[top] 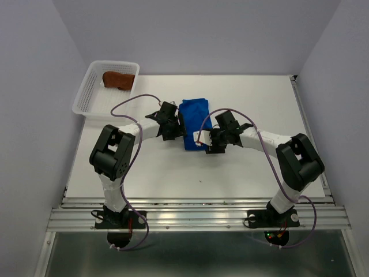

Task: Roll the towels
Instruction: Roll the towel

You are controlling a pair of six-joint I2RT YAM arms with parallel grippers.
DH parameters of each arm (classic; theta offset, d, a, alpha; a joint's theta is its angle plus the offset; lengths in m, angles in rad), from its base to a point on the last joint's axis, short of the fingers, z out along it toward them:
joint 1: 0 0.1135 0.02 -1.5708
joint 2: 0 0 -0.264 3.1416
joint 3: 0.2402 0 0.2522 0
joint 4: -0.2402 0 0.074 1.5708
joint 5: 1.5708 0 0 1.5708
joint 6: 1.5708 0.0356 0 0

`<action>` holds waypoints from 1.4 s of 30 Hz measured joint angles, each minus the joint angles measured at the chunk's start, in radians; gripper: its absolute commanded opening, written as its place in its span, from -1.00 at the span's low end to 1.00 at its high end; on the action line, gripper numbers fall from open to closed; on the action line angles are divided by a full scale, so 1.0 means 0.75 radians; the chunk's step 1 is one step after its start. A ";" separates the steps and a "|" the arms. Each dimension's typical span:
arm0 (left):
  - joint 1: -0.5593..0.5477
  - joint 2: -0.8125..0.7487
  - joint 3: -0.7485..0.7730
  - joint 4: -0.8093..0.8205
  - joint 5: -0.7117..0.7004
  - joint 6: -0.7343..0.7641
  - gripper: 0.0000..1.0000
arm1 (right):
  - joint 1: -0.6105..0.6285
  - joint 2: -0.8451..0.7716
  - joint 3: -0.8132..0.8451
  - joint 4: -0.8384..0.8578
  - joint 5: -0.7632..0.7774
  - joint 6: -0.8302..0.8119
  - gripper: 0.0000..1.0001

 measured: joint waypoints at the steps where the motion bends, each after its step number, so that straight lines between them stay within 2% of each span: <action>1: 0.000 0.000 -0.001 0.000 -0.002 -0.002 0.51 | 0.000 0.005 -0.005 0.013 0.002 -0.009 0.31; 7: -0.001 -0.019 -0.021 0.005 -0.006 -0.019 0.62 | 0.000 0.075 -0.003 0.062 -0.007 -0.027 0.26; 8: -0.001 -0.029 -0.027 -0.006 -0.006 -0.024 0.64 | 0.000 0.077 -0.002 0.069 -0.006 -0.030 0.10; 9: -0.001 -0.036 -0.033 -0.012 -0.006 -0.026 0.66 | 0.000 0.084 -0.001 0.080 -0.013 -0.030 -0.15; 10: -0.001 -0.050 -0.042 -0.028 -0.007 -0.029 0.68 | 0.000 0.087 -0.001 0.084 -0.015 -0.037 -0.53; 11: -0.001 -0.062 -0.048 -0.050 -0.009 -0.032 0.70 | 0.000 0.095 -0.001 0.085 -0.017 -0.037 -0.83; 12: -0.001 -0.069 -0.052 -0.063 -0.013 -0.034 0.71 | 0.000 0.108 0.002 0.087 -0.029 -0.033 -0.91; 16: -0.001 -0.126 -0.084 -0.140 -0.050 -0.041 0.83 | -0.001 0.137 0.045 0.058 -0.057 -0.019 -0.83; 21: -0.001 -0.280 -0.198 -0.147 -0.091 -0.051 0.93 | -0.001 0.209 0.189 -0.145 -0.148 -0.006 -0.84; 25: -0.001 -0.448 -0.346 -0.108 -0.104 -0.090 0.97 | -0.004 0.333 0.386 -0.363 -0.247 0.014 -0.83; 32: -0.004 -0.655 -0.611 0.109 -0.038 -0.151 0.98 | -0.032 0.433 0.517 -0.616 -0.440 0.117 -0.81; 37: -0.013 -0.630 -0.666 0.257 0.046 -0.186 0.98 | -0.061 0.477 0.550 -0.724 -0.536 0.194 -0.81; 42: -0.019 -0.501 -0.670 0.401 0.130 -0.233 0.97 | -0.082 0.514 0.566 -0.751 -0.606 0.253 -0.81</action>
